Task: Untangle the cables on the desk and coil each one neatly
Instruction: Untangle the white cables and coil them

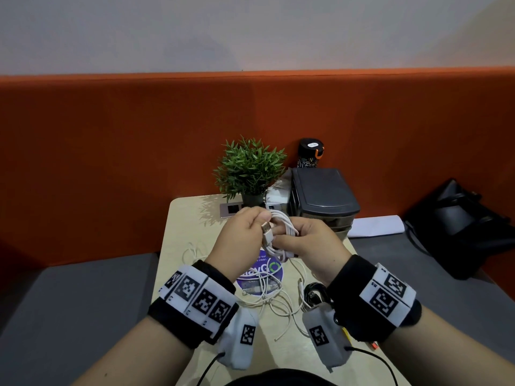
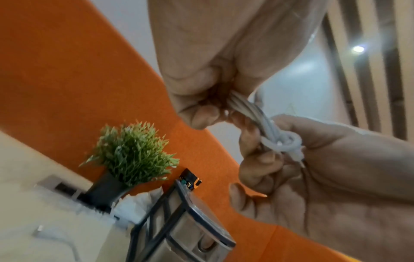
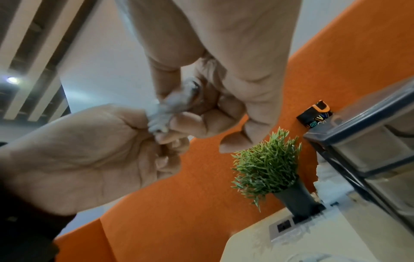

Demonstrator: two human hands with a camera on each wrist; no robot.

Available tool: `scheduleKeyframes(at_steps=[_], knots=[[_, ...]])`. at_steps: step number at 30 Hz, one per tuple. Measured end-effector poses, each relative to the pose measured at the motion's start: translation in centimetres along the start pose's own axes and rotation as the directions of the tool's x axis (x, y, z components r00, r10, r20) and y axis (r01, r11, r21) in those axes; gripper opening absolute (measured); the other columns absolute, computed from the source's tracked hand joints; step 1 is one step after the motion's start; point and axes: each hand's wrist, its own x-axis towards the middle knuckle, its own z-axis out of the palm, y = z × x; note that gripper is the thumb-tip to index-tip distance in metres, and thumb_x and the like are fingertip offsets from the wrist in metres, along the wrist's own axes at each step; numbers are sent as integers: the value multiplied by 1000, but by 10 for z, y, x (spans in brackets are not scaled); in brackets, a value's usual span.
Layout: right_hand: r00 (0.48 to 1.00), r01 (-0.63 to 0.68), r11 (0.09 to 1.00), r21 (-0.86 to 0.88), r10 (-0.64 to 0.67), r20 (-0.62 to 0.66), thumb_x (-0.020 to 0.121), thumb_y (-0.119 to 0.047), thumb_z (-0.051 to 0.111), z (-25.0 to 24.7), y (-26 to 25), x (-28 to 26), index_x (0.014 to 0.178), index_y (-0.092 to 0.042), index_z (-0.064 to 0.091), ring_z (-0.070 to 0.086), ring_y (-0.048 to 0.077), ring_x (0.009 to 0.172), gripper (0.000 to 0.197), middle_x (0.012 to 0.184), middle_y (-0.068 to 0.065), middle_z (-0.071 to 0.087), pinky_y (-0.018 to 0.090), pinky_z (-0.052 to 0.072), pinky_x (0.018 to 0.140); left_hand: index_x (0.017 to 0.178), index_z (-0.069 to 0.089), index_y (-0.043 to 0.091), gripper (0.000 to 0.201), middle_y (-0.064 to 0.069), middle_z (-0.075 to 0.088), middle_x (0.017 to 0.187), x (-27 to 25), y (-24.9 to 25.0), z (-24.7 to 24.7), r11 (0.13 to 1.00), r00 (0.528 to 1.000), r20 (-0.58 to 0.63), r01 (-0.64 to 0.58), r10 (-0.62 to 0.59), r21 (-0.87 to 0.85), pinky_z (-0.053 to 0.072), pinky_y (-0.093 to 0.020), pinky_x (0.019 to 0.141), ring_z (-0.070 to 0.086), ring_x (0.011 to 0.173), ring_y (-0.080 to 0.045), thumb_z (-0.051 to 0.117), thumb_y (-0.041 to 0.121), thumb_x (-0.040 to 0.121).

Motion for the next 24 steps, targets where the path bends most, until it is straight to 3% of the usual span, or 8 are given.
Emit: scheduleKeyframes(at_steps=[4, 6, 9, 12, 15, 17, 21, 24], knots=[[1000, 14, 1000, -7, -15, -6, 78, 9, 65, 1, -3, 0, 61, -20, 73, 58, 26, 64, 34, 73, 19, 67, 32, 49, 60, 81, 64, 17, 29, 7, 57, 62, -5, 5, -2, 981, 996, 35, 84, -79, -174, 35, -28, 57, 44, 57, -9, 43, 21, 100], [1000, 1, 1000, 1, -1, -22, 79, 8, 66, -1, -4, 1, 62, -18, 71, 60, 24, 63, 31, 73, 17, 68, 31, 50, 60, 86, 65, 18, 23, -2, 56, 68, -5, 7, -4, 976, 996, 14, 86, -85, -200, 36, -28, 57, 43, 59, -14, 45, 19, 98], [998, -27, 999, -29, 26, -60, 78, 6, 67, -5, -3, 5, 70, -12, 64, 62, 26, 65, 20, 78, 20, 67, 33, 53, 63, 95, 60, 30, 18, -3, 57, 85, -6, 4, -9, 991, 993, -114, -36, 22, -128, 41, -22, 63, 49, 69, -14, 59, 12, 90], [997, -35, 998, -60, 31, -71, 79, 4, 67, -7, -2, 5, 73, -9, 63, 63, 18, 59, 15, 71, 12, 67, 25, 52, 57, 84, 67, 33, 32, 4, 54, 92, -10, 8, -15, 986, 979, -118, -163, 166, 30, 39, -11, 73, 51, 85, -6, 58, 3, 87], [997, -33, 995, -89, 26, -78, 80, 1, 68, -7, -2, 5, 76, -8, 64, 65, 16, 61, 10, 67, 7, 69, 26, 51, 61, 78, 73, 32, 38, 3, 52, 92, -14, 6, -15, 992, 994, -31, -111, 109, -66, 47, -25, 75, 52, 82, -7, 54, -1, 84], [996, -28, 995, -97, 20, -87, 80, -2, 69, -7, -1, 6, 77, -7, 64, 63, 19, 63, 8, 68, 9, 69, 31, 50, 63, 81, 73, 33, 27, 3, 52, 93, -16, 5, -13, 989, 992, -9, -124, 124, -87, 52, -34, 73, 55, 81, -11, 59, 11, 84], [994, -25, 998, -64, 19, -105, 79, -3, 71, -6, 1, 6, 77, -7, 65, 61, 21, 65, 8, 69, 11, 67, 28, 48, 61, 81, 68, 34, 19, 9, 58, 91, -20, 1, -11, 980, 977, -75, -196, 198, 32, 51, -29, 73, 58, 79, -5, 75, 16, 77], [997, -31, 999, -25, 29, -70, 83, -7, 69, -5, 0, 5, 85, -6, 67, 64, 26, 74, 2, 80, 17, 72, 35, 51, 70, 78, 67, 31, 22, 8, 63, 83, -19, -1, -12, 980, 968, -153, -196, 201, 45, 50, -28, 73, 60, 78, -8, 76, 11, 75]])
